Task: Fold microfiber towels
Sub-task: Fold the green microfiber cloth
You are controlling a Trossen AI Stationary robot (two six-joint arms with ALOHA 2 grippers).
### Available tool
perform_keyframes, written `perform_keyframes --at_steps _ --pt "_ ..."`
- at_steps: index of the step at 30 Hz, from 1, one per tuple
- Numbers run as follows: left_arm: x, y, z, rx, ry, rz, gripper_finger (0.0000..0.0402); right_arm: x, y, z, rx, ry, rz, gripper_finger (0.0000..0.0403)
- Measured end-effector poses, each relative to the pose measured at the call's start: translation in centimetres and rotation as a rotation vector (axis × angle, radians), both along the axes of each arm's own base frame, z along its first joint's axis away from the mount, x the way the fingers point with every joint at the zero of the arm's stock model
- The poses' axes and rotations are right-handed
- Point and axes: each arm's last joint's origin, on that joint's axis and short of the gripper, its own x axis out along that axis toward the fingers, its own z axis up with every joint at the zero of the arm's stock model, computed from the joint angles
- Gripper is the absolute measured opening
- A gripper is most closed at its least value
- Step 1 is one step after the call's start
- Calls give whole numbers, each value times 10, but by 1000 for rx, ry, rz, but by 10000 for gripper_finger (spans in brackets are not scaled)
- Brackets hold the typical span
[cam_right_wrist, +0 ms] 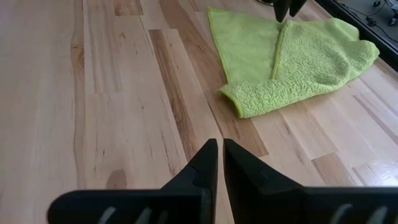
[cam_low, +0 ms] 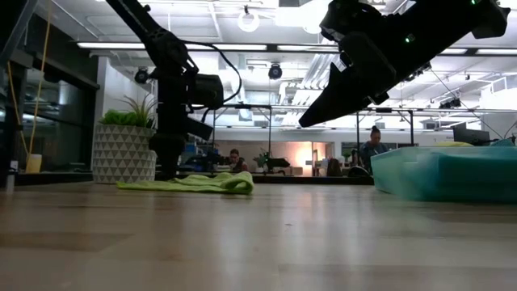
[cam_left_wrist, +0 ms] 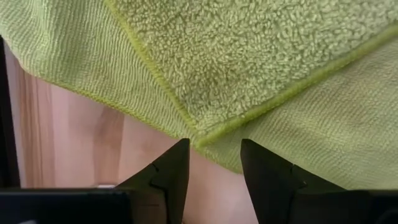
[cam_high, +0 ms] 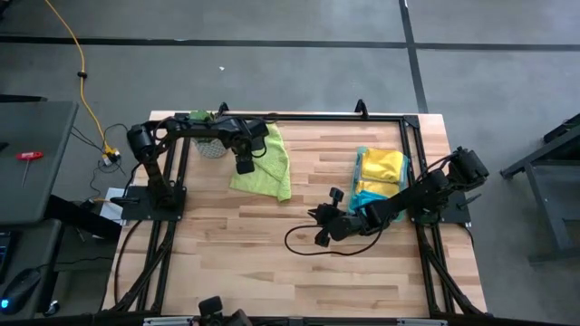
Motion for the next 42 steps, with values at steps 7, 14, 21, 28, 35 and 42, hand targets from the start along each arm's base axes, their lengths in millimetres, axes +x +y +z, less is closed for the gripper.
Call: perform_keyframes --at_steps 7,14,21,28,35,42 --pt "-1 4 -13 -13 63 -31 133 0 1 0 20 8 24 18" --pt "1 5 -14 -7 69 -69 133 0 1 0 20 9 26 18" --pt "2 6 -1 18 11 -72 133 0 1 0 21 7 25 18" --pt "2 6 -3 2 16 -68 133 0 1 0 21 7 25 18" --pt "1 6 -3 20 37 -72 133 0 1 0 25 9 30 18" --pt "1 7 -3 43 49 -69 112 0 1 0 25 9 30 18"
